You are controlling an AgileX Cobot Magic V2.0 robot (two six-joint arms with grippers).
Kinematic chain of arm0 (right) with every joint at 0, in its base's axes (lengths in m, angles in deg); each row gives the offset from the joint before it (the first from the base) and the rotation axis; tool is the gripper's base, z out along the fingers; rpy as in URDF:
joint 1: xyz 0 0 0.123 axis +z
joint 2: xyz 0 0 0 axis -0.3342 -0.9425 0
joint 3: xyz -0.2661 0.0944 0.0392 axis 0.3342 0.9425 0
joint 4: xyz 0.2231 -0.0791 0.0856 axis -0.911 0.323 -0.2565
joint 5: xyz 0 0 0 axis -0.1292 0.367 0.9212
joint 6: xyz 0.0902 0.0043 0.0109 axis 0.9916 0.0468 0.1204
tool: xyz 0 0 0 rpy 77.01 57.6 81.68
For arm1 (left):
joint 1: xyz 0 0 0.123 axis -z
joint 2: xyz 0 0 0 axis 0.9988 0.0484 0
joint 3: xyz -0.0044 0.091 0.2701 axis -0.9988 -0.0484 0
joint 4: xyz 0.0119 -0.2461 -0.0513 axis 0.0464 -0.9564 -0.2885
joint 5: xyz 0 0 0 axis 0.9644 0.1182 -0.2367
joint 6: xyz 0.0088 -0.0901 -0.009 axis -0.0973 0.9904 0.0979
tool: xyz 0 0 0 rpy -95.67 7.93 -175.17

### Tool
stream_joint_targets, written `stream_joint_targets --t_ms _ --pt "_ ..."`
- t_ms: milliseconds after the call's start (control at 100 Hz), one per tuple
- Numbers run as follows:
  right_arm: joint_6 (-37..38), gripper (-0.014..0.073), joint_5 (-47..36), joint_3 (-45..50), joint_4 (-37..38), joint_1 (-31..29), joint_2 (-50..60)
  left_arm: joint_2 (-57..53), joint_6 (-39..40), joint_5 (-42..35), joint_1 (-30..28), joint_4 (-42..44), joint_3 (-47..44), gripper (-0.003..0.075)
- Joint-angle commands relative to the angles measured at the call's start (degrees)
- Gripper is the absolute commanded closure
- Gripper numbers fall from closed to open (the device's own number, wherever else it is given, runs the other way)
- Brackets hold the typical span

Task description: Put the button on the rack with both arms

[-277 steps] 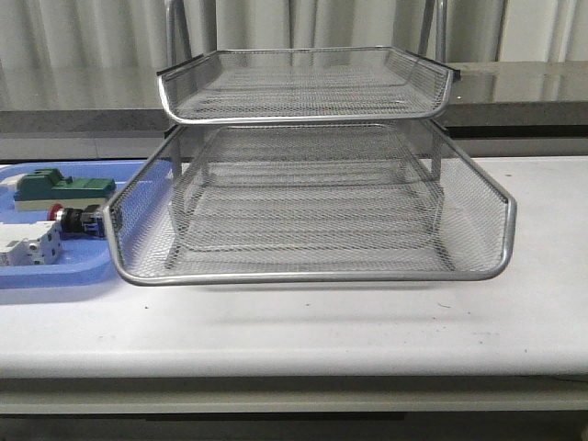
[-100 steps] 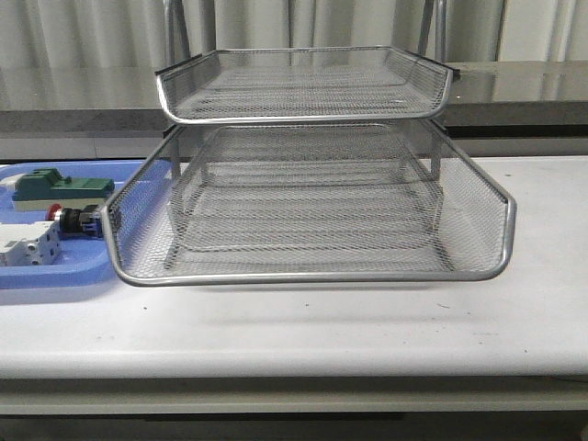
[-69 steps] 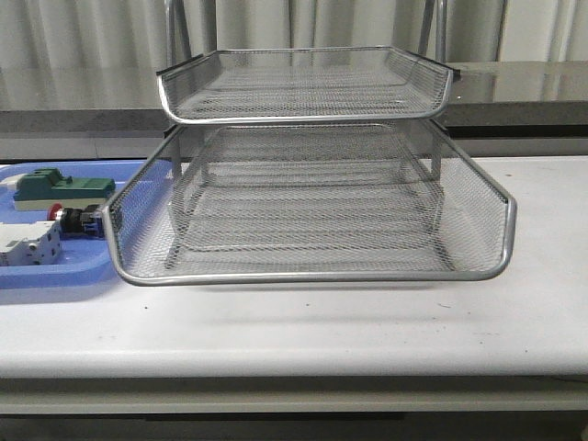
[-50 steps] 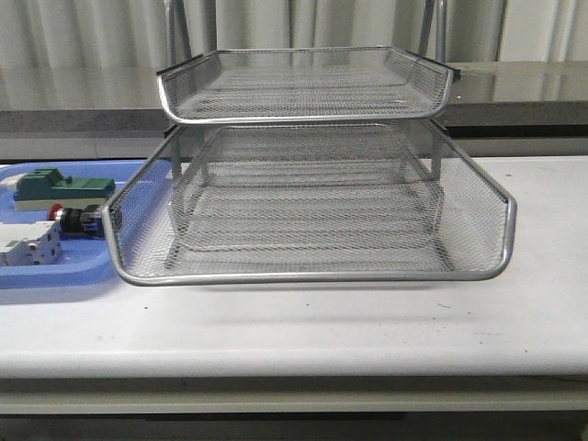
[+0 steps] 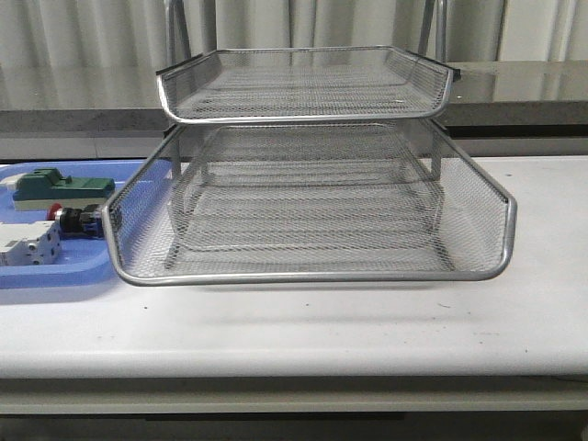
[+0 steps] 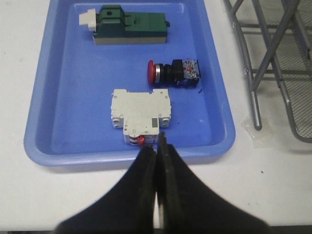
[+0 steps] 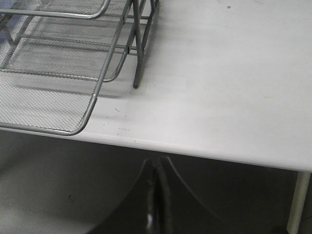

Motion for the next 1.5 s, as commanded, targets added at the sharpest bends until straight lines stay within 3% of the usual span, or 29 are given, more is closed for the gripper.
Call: stream_joint_targets --t_ms 0,120,240,340,620,760,1130,1490 --pt "-0.1 0.0664 -3.7 -1.7 0.0 -0.3 -0.6 0.0 -0.2 -2.9 -0.2 -0.2 2.1 0.0692" --pt "-0.1 0.0664 -3.7 -1.7 0.0 -0.3 -0.6 0.0 -0.4 -2.9 -0.2 -0.2 2.1 0.0510" --pt "-0.1 0.0664 -3.7 -1.7 0.0 -0.3 -0.6 0.0 -0.7 -2.8 -0.2 0.6 2.1 0.0214" --pt "-0.1 0.0664 -3.7 -1.7 0.0 -0.3 -0.6 0.0 -0.7 -2.7 -0.2 0.7 2.1 0.0107" --pt "-0.1 0.0664 -3.7 -1.7 0.0 -0.3 -0.6 0.2 -0.7 -3.4 -0.2 0.4 2.4 0.0154" --pt "-0.1 0.0664 -3.7 -1.7 0.0 -0.3 -0.6 2.6 -2.0 -0.8 -0.2 2.1 6.8 0.0154" --pt "-0.1 0.0664 -3.7 -1.7 0.0 -0.3 -0.6 22.6 -22.5 14.8 -0.2 2.1 35.1 0.0154" --pt "-0.1 0.0664 -3.7 -1.7 0.0 -0.3 -0.6 45.3 -38.3 34.6 -0.2 1.6 62.0 0.0154"
